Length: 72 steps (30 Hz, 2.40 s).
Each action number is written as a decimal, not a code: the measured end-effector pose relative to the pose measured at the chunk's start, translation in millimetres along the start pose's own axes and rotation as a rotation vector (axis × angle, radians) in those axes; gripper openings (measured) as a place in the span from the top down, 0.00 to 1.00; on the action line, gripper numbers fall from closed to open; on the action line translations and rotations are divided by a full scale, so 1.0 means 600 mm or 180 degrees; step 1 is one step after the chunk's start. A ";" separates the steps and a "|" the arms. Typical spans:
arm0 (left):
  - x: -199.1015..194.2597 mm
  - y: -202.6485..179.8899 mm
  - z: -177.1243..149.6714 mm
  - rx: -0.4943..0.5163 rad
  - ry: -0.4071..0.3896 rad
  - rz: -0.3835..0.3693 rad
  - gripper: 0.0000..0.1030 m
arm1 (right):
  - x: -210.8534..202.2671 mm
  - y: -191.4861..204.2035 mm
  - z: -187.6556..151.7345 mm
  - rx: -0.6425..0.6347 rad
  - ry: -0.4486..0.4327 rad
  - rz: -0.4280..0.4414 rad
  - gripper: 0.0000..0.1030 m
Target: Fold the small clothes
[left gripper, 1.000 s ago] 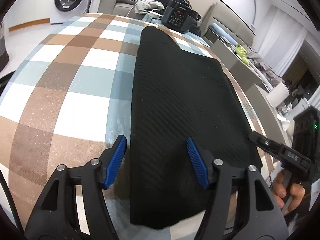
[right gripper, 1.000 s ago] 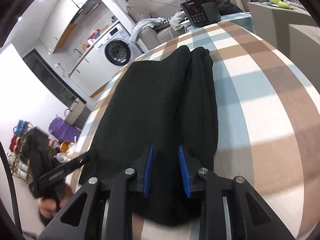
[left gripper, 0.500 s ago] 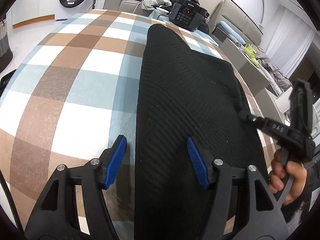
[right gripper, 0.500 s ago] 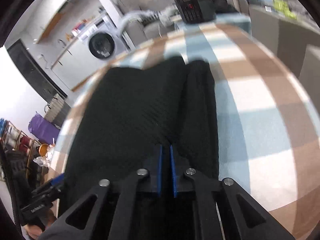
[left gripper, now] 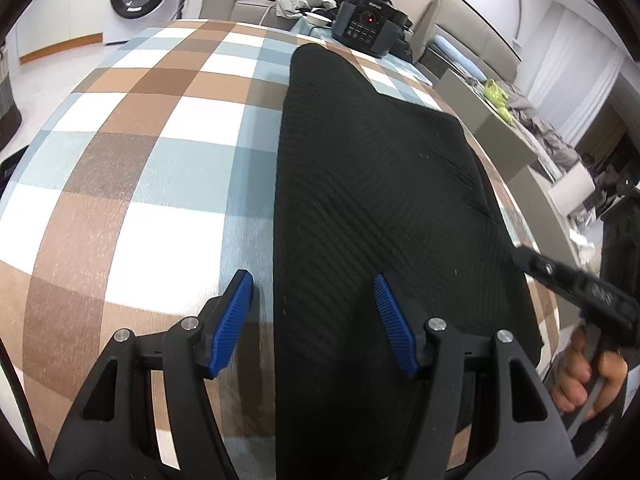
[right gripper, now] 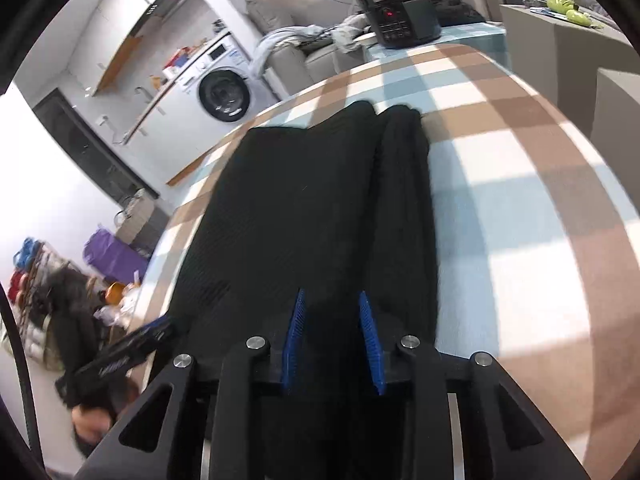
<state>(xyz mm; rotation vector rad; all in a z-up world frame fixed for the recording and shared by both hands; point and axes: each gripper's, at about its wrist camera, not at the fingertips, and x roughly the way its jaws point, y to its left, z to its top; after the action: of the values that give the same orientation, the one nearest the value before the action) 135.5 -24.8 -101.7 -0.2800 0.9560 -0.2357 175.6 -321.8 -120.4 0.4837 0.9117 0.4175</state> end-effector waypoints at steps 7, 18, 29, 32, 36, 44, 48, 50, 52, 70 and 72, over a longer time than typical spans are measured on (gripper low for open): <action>-0.027 -0.007 -0.022 0.0121 0.0015 0.0065 0.42 | -0.028 0.012 -0.075 0.0006 -0.0028 0.0205 0.72; -0.092 -0.037 -0.023 0.0347 -0.0178 0.0033 0.42 | -0.037 -0.002 -0.105 0.0028 -0.0143 0.0144 0.93; -0.068 -0.155 -0.088 0.0997 0.0051 -0.0518 0.41 | -0.105 0.033 -0.093 -0.0206 -0.0707 0.0514 0.81; -0.044 -0.168 -0.104 0.1135 0.0155 -0.0420 0.41 | -0.056 0.056 -0.093 -0.0373 -0.0504 0.0365 0.80; -0.044 -0.161 -0.121 0.1244 0.0162 -0.0352 0.41 | -0.012 0.067 -0.104 -0.0603 -0.0349 0.0058 0.81; -0.063 -0.121 -0.124 0.1201 0.0170 -0.0402 0.41 | -0.045 0.029 -0.111 -0.0418 -0.0375 0.0084 0.81; -0.079 -0.100 -0.103 0.0959 0.0180 -0.0545 0.41 | -0.048 0.024 -0.085 -0.0259 -0.0471 -0.0027 0.79; -0.082 -0.090 -0.079 0.0832 0.0084 -0.0582 0.41 | -0.040 0.044 -0.065 -0.0389 -0.0529 -0.0179 0.79; -0.077 -0.085 -0.051 0.0788 -0.0041 -0.0478 0.41 | -0.016 0.062 -0.042 -0.0499 -0.0495 -0.0174 0.78; 0.023 -0.025 0.077 0.0750 0.0125 -0.0316 0.41 | 0.038 0.064 0.005 -0.0730 -0.0179 -0.0361 0.77; 0.029 -0.037 0.093 0.0816 0.0055 -0.0300 0.41 | 0.043 0.064 0.015 -0.0655 -0.0188 -0.0381 0.77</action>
<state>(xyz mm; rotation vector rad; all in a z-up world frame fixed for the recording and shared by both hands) 189.7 -43.9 -77.1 -0.0875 0.9194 -0.4437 191.8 -278.8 -110.5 0.2504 0.8259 0.3812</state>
